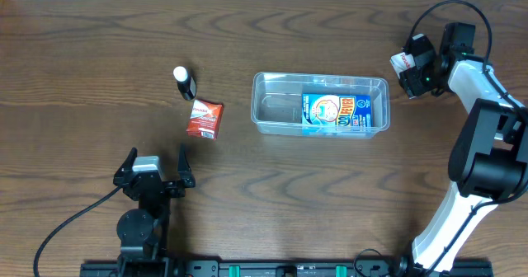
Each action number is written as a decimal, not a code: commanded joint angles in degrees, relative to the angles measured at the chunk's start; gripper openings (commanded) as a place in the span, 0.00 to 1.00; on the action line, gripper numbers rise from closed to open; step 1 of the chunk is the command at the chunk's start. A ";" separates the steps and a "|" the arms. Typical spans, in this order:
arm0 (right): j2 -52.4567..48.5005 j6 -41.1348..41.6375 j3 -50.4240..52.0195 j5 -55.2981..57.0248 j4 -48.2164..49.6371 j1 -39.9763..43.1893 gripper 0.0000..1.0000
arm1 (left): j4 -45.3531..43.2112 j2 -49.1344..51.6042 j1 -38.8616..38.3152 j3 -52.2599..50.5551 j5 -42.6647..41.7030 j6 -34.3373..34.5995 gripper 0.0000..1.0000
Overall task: Pack container
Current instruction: 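Grasp the white Panadol box with the right gripper and lift it, then carry the Panadol box into the container beside the blue box and release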
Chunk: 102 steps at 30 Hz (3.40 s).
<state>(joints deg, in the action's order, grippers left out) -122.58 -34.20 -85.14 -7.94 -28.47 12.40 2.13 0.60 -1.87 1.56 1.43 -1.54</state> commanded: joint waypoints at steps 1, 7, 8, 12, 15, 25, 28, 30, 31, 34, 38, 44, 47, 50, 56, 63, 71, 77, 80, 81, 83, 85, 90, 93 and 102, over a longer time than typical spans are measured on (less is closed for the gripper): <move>-0.48 1.42 0.55 0.00 -0.04 -0.42 0.66 | 1.88 -0.37 0.42 -1.33 0.09 -0.35 0.98; -0.46 1.62 0.52 -0.02 -0.26 -0.48 0.66 | 1.88 -0.37 0.42 -1.33 0.09 -0.35 0.98; -0.46 1.95 0.52 0.00 -0.24 -0.48 0.66 | 1.88 -0.37 0.42 -1.33 0.09 -0.35 0.98; -0.46 2.51 0.52 -0.02 -0.22 -0.48 0.63 | 1.88 -0.37 0.42 -1.33 0.09 -0.35 0.98; -0.46 3.61 0.52 -0.02 -0.11 -0.48 0.56 | 1.88 -0.37 0.42 -1.33 0.09 -0.35 0.98; 1.55 5.49 -0.15 0.00 -0.04 -0.61 0.53 | 1.88 -0.37 0.42 -1.33 0.09 -0.35 0.98; 4.17 6.54 -0.33 -0.02 -0.07 -0.59 0.43 | 1.88 -0.37 0.42 -1.33 0.09 -0.35 0.98; 6.08 6.51 -0.33 0.00 -0.13 -0.59 0.35 | 1.88 -0.37 0.42 -1.33 0.09 -0.35 0.98; 6.91 6.51 -0.33 0.00 -0.26 -0.61 0.35 | 1.88 -0.37 0.42 -1.33 0.09 -0.35 0.98; 9.70 6.54 -0.33 -0.33 -0.57 -0.83 0.36 | 1.88 -0.37 0.42 -1.33 0.09 -0.35 0.98; 15.74 6.51 -0.33 -2.25 -1.36 -2.03 0.40 | 1.88 -0.37 0.42 -1.33 0.09 -0.35 0.98; 25.99 5.20 -0.33 -3.52 -4.35 -6.67 0.41 | 1.88 -0.37 0.42 -1.33 0.09 -0.35 0.98; 29.81 1.22 -0.33 -3.50 -8.50 -10.80 0.39 | 1.88 -0.37 0.42 -1.33 0.09 -0.35 0.98; 31.87 -4.50 -0.33 -3.45 -14.23 -16.06 0.38 | 1.88 -0.37 0.42 -1.33 0.09 -0.35 0.98; 31.65 -13.94 -0.26 -3.41 -24.28 -23.02 0.38 | 1.88 -0.37 0.42 -1.33 0.09 -0.35 0.98; 29.18 -17.46 -0.15 -3.43 -26.73 -24.02 0.38 | 1.88 -0.37 0.42 -1.33 0.09 -0.35 0.98; 24.85 -23.67 -0.13 -3.45 -27.06 -23.89 0.39 | 1.88 -0.37 0.42 -1.33 0.09 -0.35 0.98; 20.81 -26.75 -0.13 -3.48 -28.70 -23.82 0.41 | 1.88 -0.37 0.42 -1.33 0.09 -0.35 0.98; 19.23 -26.80 -0.13 -3.45 -28.87 -23.82 0.41 | 1.88 -0.37 0.42 -1.33 0.09 -0.35 0.98; 18.73 -27.34 -0.13 -3.45 -28.87 -23.76 0.42 | 1.88 -0.37 0.42 -1.33 0.09 -0.35 0.98; 17.53 -29.38 -0.13 -3.45 -28.83 -23.54 0.42 | 1.88 -0.37 0.42 -1.33 0.09 -0.35 0.98; 16.20 -30.53 -0.13 -3.45 -28.81 -23.28 0.43 | 1.88 -0.37 0.42 -1.33 0.09 -0.35 0.98; 13.55 -30.93 -0.13 -3.45 -28.57 -22.40 0.44 | 1.88 -0.37 0.42 -1.33 0.09 -0.35 0.98; 12.24 -31.26 -0.13 -3.48 -27.36 -21.90 0.43 | 1.88 -0.37 0.42 -1.33 0.09 -0.35 0.98; 10.75 -31.26 -0.13 -6.69 -23.15 -21.84 0.43 | 1.88 -0.37 0.42 -1.33 0.09 -0.35 0.98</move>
<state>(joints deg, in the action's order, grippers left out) -110.96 -64.75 -85.14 -12.23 -52.25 -9.76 2.13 0.60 -1.87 1.56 1.43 -1.54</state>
